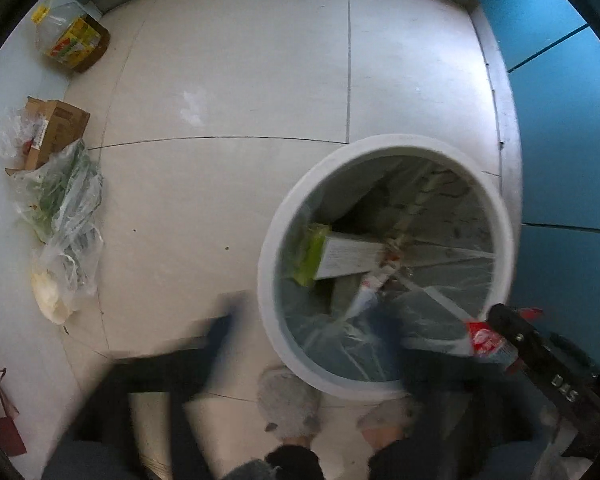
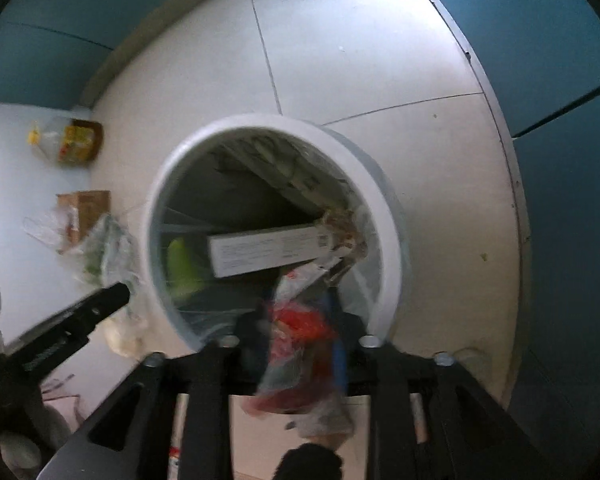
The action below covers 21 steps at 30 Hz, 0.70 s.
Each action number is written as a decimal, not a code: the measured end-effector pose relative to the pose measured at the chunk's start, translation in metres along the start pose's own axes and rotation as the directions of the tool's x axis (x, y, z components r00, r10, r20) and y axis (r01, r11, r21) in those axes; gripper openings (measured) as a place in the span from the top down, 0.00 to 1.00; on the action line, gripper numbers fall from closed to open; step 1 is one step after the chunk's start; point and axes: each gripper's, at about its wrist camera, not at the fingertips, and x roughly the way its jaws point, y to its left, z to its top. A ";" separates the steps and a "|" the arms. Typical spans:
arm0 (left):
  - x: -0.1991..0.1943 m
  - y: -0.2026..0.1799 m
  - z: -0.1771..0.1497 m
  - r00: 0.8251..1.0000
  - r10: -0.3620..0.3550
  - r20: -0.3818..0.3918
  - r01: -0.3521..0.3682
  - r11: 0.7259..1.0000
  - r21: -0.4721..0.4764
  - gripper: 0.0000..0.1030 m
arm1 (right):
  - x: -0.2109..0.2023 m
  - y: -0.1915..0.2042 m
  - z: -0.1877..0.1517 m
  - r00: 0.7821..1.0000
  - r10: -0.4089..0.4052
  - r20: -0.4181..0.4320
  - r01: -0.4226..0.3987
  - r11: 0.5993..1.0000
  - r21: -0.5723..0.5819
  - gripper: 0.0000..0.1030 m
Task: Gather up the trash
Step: 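Carry the cucumber and red wrapper over the bin and open both tools, then swing both open tools back up toward the counter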
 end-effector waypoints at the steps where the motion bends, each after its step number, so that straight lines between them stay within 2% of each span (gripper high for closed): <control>1: -0.001 0.003 0.000 1.000 0.006 0.009 -0.006 1.000 -0.002 0.00 | 0.000 0.001 0.000 1.000 -0.015 0.006 0.015 1.000 -0.012 0.36; 2: -0.003 0.007 -0.002 1.000 0.021 0.019 -0.021 1.000 -0.005 0.00 | -0.001 0.002 0.000 0.999 -0.033 0.010 0.033 0.999 -0.023 0.24; 5: -0.022 0.016 -0.008 0.998 0.049 0.043 -0.049 0.999 -0.016 0.00 | -0.017 0.005 -0.004 0.996 -0.084 0.025 0.085 0.995 -0.053 0.23; 8: -0.047 0.021 -0.015 0.994 0.083 0.073 -0.083 0.997 -0.005 0.00 | -0.043 0.018 -0.013 0.981 -0.184 0.064 0.190 0.974 -0.120 0.11; 11: -0.075 0.020 -0.024 0.991 0.095 0.097 -0.096 0.995 0.005 0.00 | -0.073 0.032 -0.021 0.964 -0.243 0.109 0.259 0.952 -0.164 0.11; 15: -0.114 0.022 -0.036 0.985 0.116 0.125 -0.119 0.993 0.014 0.00 | -0.114 0.043 -0.030 0.950 -0.276 0.145 0.299 0.938 -0.175 0.11; 21: -0.177 0.024 -0.060 0.982 0.108 0.154 -0.110 0.994 0.008 0.00 | -0.179 0.055 -0.050 0.948 -0.270 0.169 0.297 0.941 -0.162 0.11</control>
